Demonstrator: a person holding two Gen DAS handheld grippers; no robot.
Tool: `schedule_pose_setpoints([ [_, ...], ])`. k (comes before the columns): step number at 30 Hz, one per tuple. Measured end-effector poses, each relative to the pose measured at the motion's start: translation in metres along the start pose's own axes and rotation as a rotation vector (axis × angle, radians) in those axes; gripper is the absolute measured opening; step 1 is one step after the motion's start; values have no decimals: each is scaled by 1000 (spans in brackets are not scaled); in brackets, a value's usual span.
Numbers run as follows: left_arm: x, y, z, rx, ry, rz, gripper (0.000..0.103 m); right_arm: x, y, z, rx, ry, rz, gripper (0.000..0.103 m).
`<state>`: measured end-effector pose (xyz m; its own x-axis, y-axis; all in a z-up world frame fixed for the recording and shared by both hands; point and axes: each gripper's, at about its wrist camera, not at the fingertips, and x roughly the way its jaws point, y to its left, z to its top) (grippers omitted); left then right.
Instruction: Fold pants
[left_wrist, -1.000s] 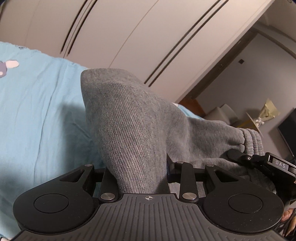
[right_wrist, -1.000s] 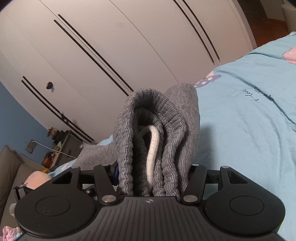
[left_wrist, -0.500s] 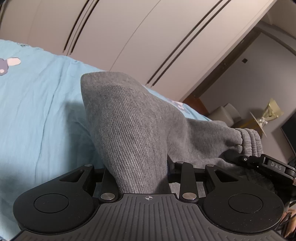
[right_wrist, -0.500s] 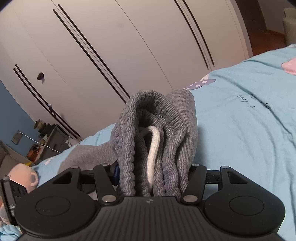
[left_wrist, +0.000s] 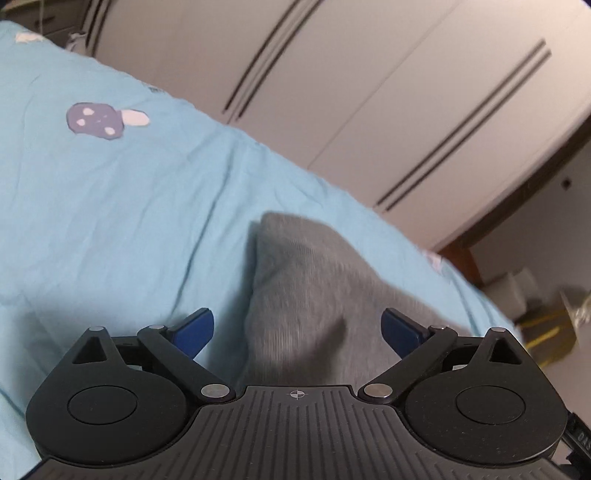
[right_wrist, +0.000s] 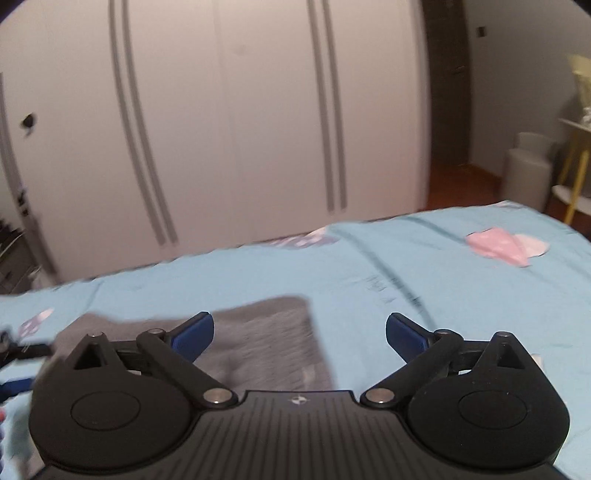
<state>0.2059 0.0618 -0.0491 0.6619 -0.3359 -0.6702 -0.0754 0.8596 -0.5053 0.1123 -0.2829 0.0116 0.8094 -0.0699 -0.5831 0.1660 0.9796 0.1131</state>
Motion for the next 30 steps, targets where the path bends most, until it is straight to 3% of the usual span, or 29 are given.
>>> schedule_pose_setpoints([
  [5,-3,-32,-28,233,10,105,100,-14,24,-38,-96,7,-42,95],
  [9,6,-49,-68,413,80,153,100,-1,20,-70,-215,114,-162,96],
  [10,9,-51,-80,471,69,200,101,1,16,-74,-199,135,-161,98],
  [13,-5,-53,-95,548,-21,225,101,-11,1,-67,-37,142,-114,98],
  [17,-26,-45,-102,503,-55,203,100,-25,4,-63,-27,89,-131,101],
  [21,-36,-17,-109,402,-52,142,101,-5,-8,-73,-64,131,-121,101],
  [25,-47,3,-107,290,-52,102,102,10,-20,-84,6,145,-71,101],
  [30,-65,7,-114,288,-113,177,102,-2,-16,-86,-24,114,-79,101],
])
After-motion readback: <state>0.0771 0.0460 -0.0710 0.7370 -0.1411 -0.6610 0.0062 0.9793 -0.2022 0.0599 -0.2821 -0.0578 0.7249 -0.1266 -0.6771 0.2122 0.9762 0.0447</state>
